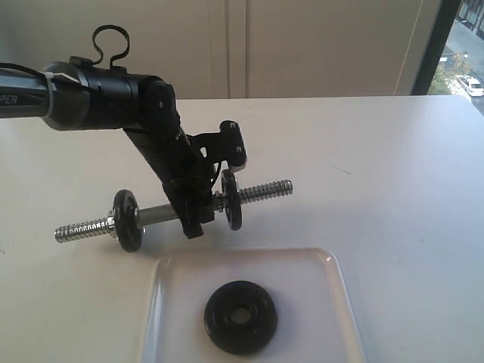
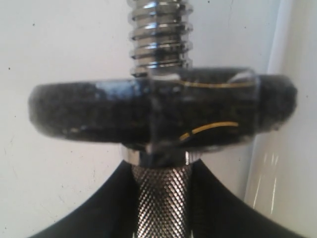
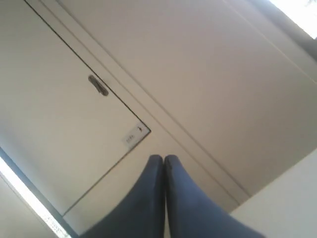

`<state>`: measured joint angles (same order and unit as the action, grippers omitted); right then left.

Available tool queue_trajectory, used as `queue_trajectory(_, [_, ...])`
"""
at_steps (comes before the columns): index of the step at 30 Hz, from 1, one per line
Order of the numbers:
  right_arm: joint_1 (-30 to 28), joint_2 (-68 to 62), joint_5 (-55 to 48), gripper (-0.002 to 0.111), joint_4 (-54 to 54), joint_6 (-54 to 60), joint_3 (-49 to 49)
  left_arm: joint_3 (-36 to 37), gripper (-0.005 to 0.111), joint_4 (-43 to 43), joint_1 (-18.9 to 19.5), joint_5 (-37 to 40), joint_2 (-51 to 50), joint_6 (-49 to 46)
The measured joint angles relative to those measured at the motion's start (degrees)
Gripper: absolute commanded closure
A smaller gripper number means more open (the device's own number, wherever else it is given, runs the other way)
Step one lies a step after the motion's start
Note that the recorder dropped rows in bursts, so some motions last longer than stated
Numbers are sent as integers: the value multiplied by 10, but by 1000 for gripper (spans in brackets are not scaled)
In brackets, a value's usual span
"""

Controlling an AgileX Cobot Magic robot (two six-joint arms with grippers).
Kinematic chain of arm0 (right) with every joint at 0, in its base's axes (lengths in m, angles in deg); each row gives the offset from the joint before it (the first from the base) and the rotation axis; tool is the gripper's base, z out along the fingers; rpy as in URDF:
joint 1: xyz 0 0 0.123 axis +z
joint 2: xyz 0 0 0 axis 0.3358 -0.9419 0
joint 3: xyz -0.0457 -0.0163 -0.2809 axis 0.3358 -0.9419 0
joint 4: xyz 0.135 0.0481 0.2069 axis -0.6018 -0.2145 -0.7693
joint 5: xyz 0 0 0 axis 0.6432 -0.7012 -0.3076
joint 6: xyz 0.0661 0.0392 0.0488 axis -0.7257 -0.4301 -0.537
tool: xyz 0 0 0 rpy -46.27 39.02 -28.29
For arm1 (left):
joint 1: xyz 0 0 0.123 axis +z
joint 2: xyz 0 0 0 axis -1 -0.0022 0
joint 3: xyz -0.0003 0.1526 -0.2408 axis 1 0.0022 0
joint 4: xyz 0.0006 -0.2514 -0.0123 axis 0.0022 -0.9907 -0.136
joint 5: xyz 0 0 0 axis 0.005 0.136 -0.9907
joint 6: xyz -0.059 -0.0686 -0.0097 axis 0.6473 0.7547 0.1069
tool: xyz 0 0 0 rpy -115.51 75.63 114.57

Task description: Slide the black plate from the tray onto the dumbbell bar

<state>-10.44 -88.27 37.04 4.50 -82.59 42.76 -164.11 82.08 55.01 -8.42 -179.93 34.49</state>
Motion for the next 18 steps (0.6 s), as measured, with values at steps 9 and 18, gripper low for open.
queue_trajectory(9, [14,-116,-270,108,25,86,89,0,107,1,1,2,0,4])
queue_trajectory(18, [72,-526,-520,108,-144,436,324,0,107,1,1,-4,0,8])
